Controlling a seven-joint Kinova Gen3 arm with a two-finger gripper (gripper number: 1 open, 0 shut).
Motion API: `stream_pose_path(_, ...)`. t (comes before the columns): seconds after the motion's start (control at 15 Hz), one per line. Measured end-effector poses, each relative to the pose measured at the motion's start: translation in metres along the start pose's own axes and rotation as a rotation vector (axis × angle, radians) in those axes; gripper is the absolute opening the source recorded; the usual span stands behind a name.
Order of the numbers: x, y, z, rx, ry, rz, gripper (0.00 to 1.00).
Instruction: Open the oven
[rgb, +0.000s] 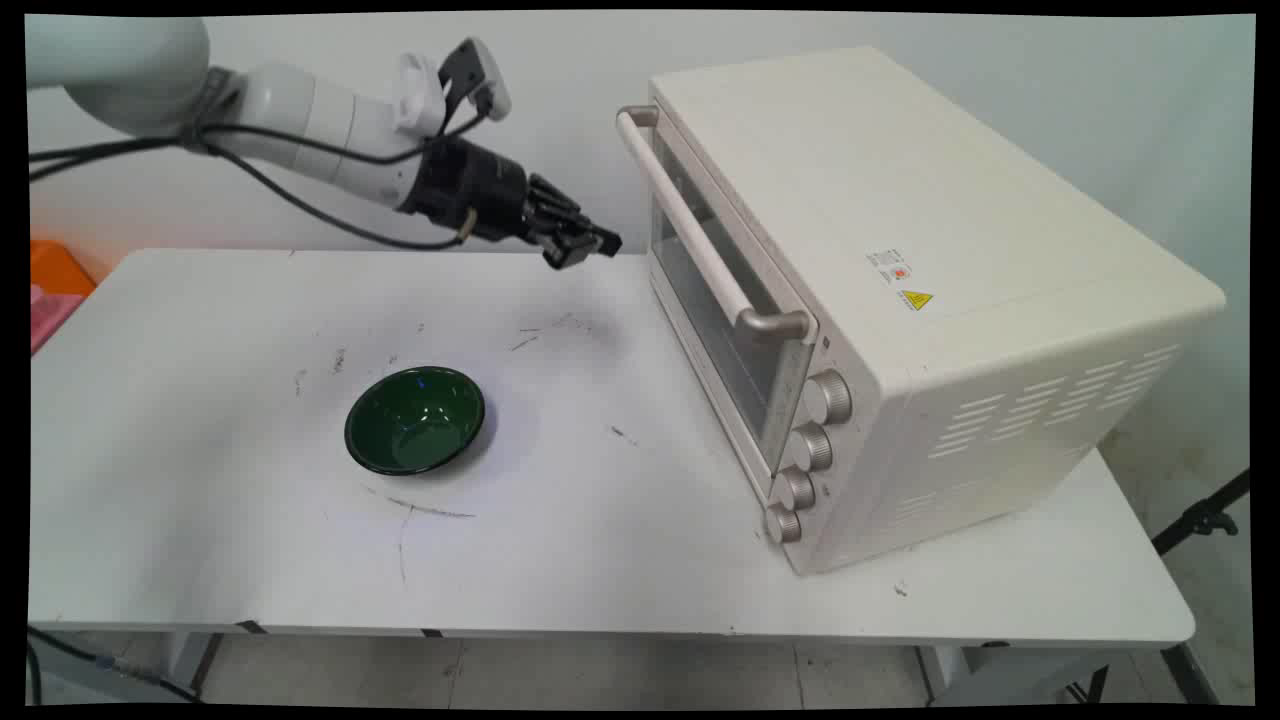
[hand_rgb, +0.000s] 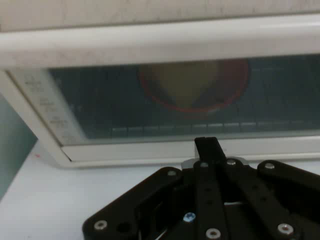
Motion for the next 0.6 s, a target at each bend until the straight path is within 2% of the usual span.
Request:
stream_pose_path(0.27, 0.023, -0.004, -0.016, 0.004, 0.008, 0.017, 0.0)
stream_pose_path(0.33, 0.027, -0.005, -0.019, 0.005, 0.006, 0.02, 1.0)
stream_pose_path(0.6, 0.041, -0.009, -0.035, 0.017, -0.018, 0.031, 1.0)
